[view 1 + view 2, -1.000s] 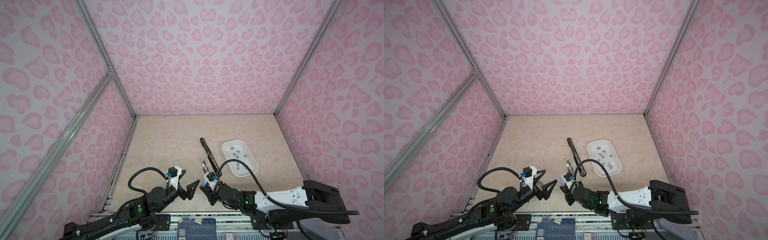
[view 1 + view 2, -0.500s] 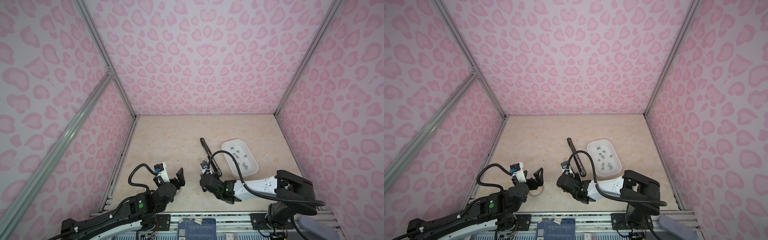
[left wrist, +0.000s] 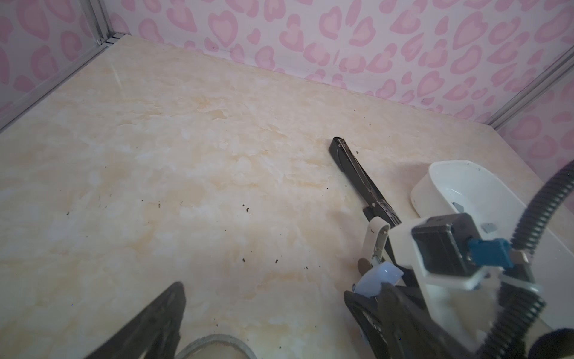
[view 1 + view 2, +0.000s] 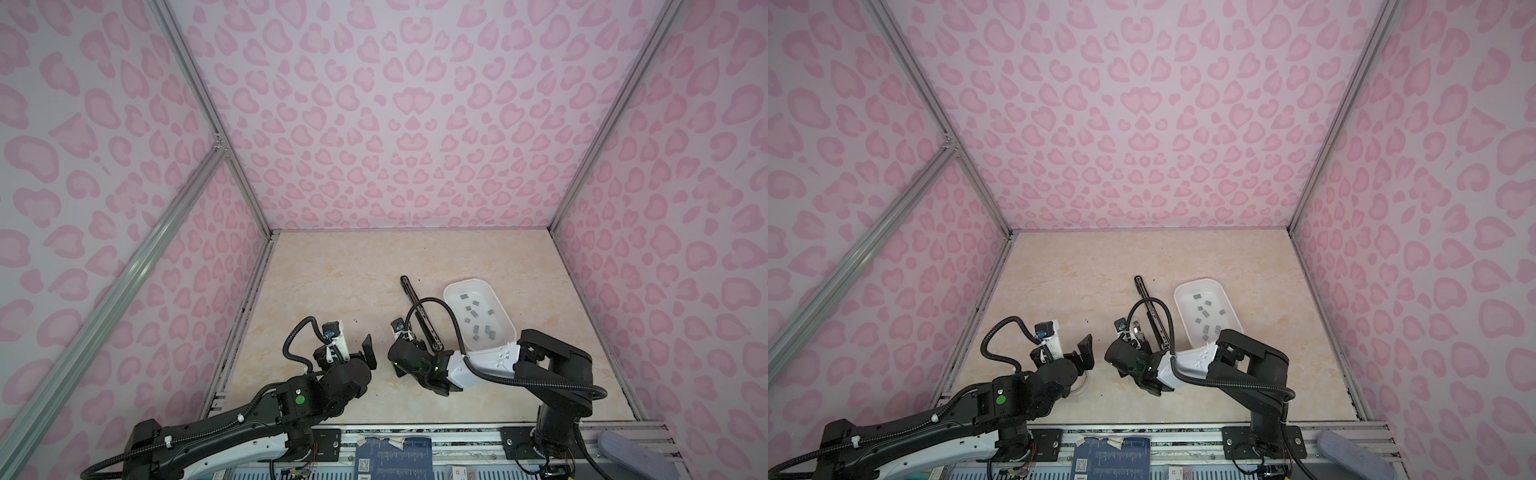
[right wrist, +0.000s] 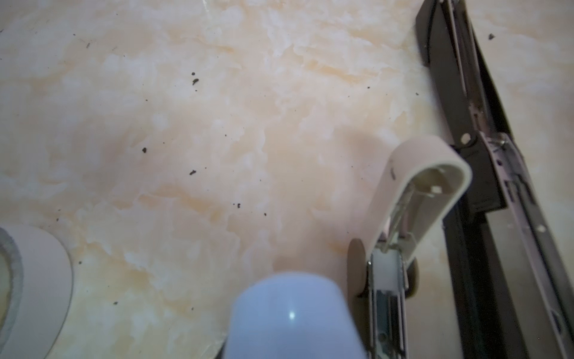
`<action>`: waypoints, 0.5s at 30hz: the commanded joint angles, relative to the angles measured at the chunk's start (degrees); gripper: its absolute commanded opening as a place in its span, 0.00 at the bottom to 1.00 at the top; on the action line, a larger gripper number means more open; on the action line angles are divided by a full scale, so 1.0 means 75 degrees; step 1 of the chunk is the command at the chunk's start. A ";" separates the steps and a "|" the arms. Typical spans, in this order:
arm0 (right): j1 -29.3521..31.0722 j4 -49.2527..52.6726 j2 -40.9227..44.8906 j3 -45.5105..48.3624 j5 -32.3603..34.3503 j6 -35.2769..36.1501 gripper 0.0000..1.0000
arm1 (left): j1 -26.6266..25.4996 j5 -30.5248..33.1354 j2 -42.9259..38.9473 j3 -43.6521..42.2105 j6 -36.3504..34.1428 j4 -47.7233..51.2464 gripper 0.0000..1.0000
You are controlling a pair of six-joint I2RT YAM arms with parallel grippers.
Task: Load the staples into the stapler
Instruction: 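Lower the blue mini stapler with the right gripper beside the white remover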
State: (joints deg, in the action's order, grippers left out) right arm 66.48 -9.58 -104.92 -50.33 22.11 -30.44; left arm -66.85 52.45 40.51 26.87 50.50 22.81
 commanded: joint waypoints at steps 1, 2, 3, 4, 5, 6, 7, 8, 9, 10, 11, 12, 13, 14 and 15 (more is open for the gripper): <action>-0.0016 0.0179 -0.0169 -0.0022 -0.0142 -0.0032 0.21 | -0.0005 0.0052 0.0036 0.0153 -0.0243 0.0211 0.98; -0.0016 0.0157 -0.0166 -0.0009 -0.0127 -0.0039 0.25 | 0.0002 0.0027 0.0014 0.0150 -0.0303 0.0217 0.98; -0.0015 0.0141 -0.0167 0.0005 -0.0106 -0.0032 0.29 | -0.0004 0.0027 -0.0036 0.0116 -0.0331 0.0217 0.98; -0.0011 0.0131 -0.0155 0.0008 -0.0085 -0.0035 0.31 | -0.0005 0.0044 -0.0093 0.0075 -0.0333 0.0206 0.98; -0.0013 0.0119 -0.0146 0.0038 -0.0056 -0.0036 0.33 | -0.0005 0.0071 -0.0174 0.0021 -0.0324 0.0194 0.98; -0.0022 0.0129 -0.0115 0.0039 -0.0033 -0.0042 0.34 | -0.0004 0.0074 -0.0277 -0.0036 -0.0323 0.0184 0.98; -0.0013 0.0118 -0.0092 0.0051 -0.0019 -0.0041 0.35 | -0.0005 0.0074 -0.0376 -0.0091 -0.0340 0.0165 0.98; -0.0016 0.0100 -0.0048 0.0074 0.0002 -0.0032 0.36 | -0.0005 0.0056 -0.0507 -0.0153 -0.0361 0.0155 0.98; -0.0016 0.0102 -0.0010 0.0097 0.0022 -0.0035 0.37 | 0.0003 0.0028 -0.0648 -0.0207 -0.0413 0.0112 0.97; -0.0010 0.0095 0.0021 0.0108 0.0024 -0.0032 0.38 | -0.0004 -0.0012 -0.0761 -0.0259 -0.0475 0.0092 0.98; -0.0007 0.0094 0.0071 0.0132 0.0038 -0.0018 0.39 | -0.0005 -0.0042 -0.0903 -0.0305 -0.0523 0.0069 0.97; -0.0016 0.0094 0.0106 0.0143 0.0050 0.0001 0.40 | -0.0005 -0.0055 -0.1040 -0.0353 -0.0547 0.0059 0.98; -0.0019 0.0105 0.0159 0.0152 0.0064 0.0013 0.40 | -0.0004 -0.0056 -0.1146 -0.0392 -0.0562 0.0064 0.98; -0.0016 0.0100 0.0229 0.0178 0.0069 0.0031 0.41 | -0.0005 -0.0055 -0.1276 -0.0454 -0.0575 0.0065 0.97; -0.0002 0.0106 0.0315 0.0203 0.0084 0.0040 0.41 | -0.0005 -0.0074 -0.1412 -0.0503 -0.0609 0.0037 0.98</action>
State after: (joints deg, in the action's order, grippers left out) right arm 66.37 -9.10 -103.44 -49.32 21.45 -30.41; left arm -66.85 51.83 31.44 23.83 46.81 23.86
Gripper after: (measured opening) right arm 0.408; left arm 0.976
